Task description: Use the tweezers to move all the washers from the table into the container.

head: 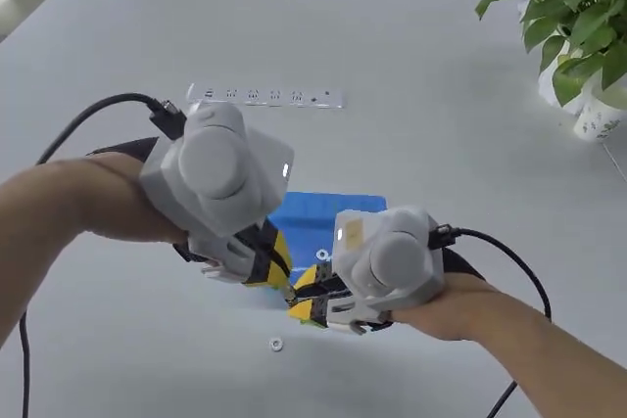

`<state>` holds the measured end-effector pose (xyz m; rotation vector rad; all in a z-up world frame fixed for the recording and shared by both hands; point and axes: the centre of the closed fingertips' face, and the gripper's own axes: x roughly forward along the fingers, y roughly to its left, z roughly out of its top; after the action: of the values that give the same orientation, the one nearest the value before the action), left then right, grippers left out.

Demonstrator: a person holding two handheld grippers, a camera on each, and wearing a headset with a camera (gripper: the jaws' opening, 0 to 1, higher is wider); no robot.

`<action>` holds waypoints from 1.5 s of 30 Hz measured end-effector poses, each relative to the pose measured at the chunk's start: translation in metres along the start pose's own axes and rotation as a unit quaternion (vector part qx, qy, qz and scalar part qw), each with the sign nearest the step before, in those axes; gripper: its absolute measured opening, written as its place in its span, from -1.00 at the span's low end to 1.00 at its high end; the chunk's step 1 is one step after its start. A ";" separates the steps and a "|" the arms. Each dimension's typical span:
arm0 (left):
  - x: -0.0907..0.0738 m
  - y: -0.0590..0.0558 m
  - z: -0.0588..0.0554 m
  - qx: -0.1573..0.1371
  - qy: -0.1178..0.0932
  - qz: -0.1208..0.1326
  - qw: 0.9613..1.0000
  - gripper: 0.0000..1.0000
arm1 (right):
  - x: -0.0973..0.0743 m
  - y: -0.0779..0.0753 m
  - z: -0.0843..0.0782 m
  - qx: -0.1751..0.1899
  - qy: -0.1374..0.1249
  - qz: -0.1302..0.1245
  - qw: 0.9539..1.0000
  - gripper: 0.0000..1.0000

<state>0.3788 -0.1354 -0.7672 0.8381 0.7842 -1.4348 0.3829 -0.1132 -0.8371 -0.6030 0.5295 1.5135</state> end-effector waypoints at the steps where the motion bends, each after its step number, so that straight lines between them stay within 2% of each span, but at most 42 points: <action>1: 0.001 0.000 -0.001 0.000 0.001 0.000 1.000 -0.87 | 0.001 0.001 -0.001 0.001 0.000 0.000 1.000 -0.77; 11: 0.009 -0.010 -0.011 -0.014 0.004 -0.013 1.000 -0.87 | 0.012 0.013 -0.006 0.009 -0.001 0.017 1.000 -0.77; 22: 0.014 -0.018 -0.017 -0.024 0.006 -0.021 0.999 -0.87 | 0.021 0.023 -0.008 0.017 -0.002 0.029 0.999 -0.77; 35: 0.021 -0.023 -0.025 -0.033 0.006 -0.028 0.999 -0.87 | 0.032 0.030 -0.011 0.024 0.001 0.044 0.999 -0.77; 45: 0.026 -0.022 -0.029 -0.036 0.008 -0.031 0.999 -0.87 | 0.037 0.030 -0.016 0.031 0.004 0.050 0.998 -0.77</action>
<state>0.3581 -0.1227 -0.8045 0.7757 0.8762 -1.4476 0.3534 -0.0963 -0.8746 -0.5404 0.6179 1.5841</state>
